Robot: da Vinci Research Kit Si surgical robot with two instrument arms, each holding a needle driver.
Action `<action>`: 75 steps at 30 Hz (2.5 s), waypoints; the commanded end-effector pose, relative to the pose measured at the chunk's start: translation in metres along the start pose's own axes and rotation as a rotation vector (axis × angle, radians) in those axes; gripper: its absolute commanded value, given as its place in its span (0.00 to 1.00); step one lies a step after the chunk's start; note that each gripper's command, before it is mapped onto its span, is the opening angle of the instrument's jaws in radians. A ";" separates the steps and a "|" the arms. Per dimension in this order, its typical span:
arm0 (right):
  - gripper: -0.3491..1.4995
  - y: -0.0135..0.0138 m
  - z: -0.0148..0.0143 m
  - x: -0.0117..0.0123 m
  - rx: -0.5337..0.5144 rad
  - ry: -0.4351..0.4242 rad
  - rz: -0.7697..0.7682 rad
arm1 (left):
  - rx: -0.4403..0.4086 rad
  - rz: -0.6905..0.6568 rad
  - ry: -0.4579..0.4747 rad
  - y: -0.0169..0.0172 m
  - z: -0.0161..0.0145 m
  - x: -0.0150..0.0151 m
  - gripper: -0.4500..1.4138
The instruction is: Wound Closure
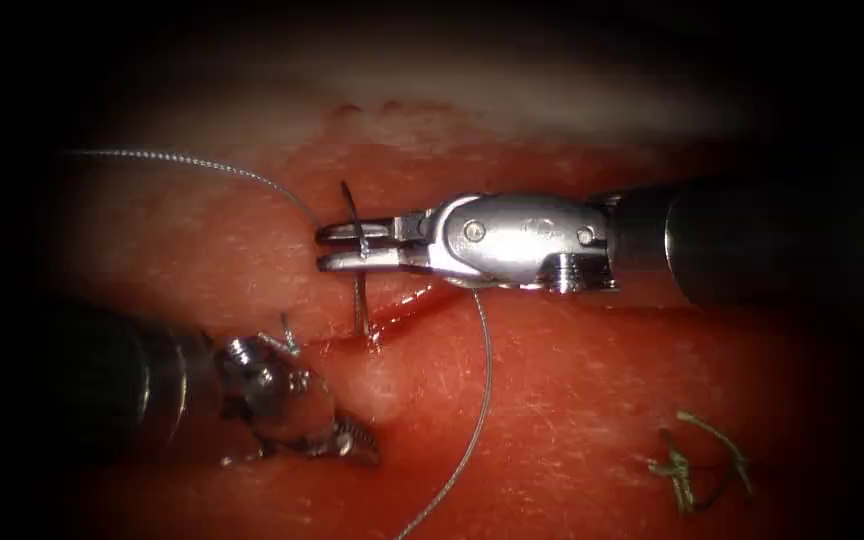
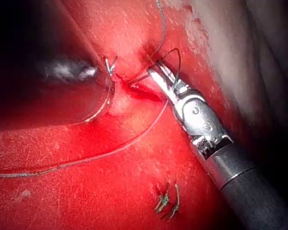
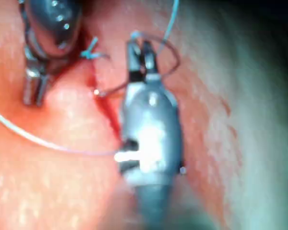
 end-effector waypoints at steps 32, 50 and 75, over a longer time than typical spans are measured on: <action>0.00 0.0013 0.0008 0.0009 0.034 -0.029 0.309 | 0.004 -0.012 -0.001 -0.0007 0.0017 -0.0006 0.32; 0.00 -0.0028 0.0009 -0.0007 0.232 -0.124 0.870 | 0.003 -0.010 -0.002 -0.0008 0.0016 -0.0006 0.31; 0.84 -0.0007 -0.0044 -0.0028 -0.156 -0.089 0.684 | 0.078 0.290 0.175 0.0004 -0.0044 -0.0011 0.44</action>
